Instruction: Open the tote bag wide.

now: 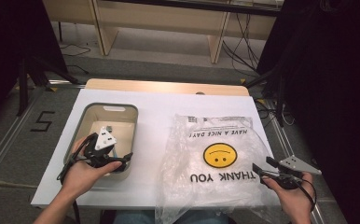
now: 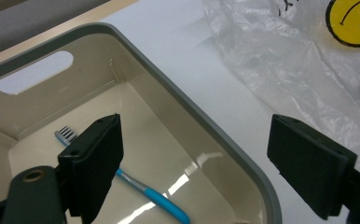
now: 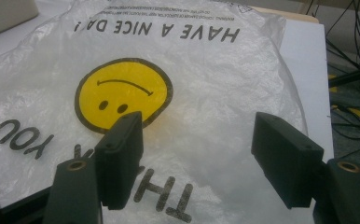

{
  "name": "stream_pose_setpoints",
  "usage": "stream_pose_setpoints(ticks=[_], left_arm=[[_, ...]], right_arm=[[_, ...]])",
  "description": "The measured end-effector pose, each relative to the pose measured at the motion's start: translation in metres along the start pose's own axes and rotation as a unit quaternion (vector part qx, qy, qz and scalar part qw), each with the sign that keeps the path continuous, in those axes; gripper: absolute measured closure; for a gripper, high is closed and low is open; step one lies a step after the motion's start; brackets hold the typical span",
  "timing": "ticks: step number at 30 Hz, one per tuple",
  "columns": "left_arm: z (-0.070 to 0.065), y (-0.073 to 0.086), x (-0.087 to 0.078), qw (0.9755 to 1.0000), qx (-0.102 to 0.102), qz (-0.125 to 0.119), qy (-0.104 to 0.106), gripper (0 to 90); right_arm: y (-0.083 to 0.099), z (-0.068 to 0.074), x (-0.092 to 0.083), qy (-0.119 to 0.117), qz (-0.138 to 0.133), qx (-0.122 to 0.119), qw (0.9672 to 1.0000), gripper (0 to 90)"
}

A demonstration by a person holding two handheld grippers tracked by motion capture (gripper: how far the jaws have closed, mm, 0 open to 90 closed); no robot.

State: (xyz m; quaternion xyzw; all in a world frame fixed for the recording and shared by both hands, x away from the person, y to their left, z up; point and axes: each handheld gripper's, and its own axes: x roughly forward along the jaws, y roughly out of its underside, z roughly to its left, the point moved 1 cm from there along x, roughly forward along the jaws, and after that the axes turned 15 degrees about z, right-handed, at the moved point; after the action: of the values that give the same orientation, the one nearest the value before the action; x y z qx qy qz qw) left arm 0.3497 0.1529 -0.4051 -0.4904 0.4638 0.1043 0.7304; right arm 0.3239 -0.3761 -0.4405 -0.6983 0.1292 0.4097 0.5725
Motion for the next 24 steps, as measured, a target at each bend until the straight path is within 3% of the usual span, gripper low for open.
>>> stream_pose_setpoints(ticks=[4,12,19,24], left_arm=[[-0.004,-0.002,0.001,0.9999,-0.004,-0.008,0.008,20.2],[-0.015,-0.009,0.001,0.9999,0.009,-0.010,0.010,22.4],[-0.047,-0.028,0.003,0.9981,0.030,-0.019,0.051,26.2],[-0.074,-0.041,0.017,0.9957,0.054,-0.001,0.075,27.8]], right_arm=[[0.000,0.000,-0.001,0.001,0.001,0.003,1.0000,35.0],[-0.001,-0.001,-0.003,0.006,0.002,0.006,1.0000,35.1],[-0.004,-0.003,-0.006,0.014,0.004,0.010,0.9998,35.1],[-0.002,-0.009,-0.005,0.021,0.013,0.016,0.9996,35.1]])
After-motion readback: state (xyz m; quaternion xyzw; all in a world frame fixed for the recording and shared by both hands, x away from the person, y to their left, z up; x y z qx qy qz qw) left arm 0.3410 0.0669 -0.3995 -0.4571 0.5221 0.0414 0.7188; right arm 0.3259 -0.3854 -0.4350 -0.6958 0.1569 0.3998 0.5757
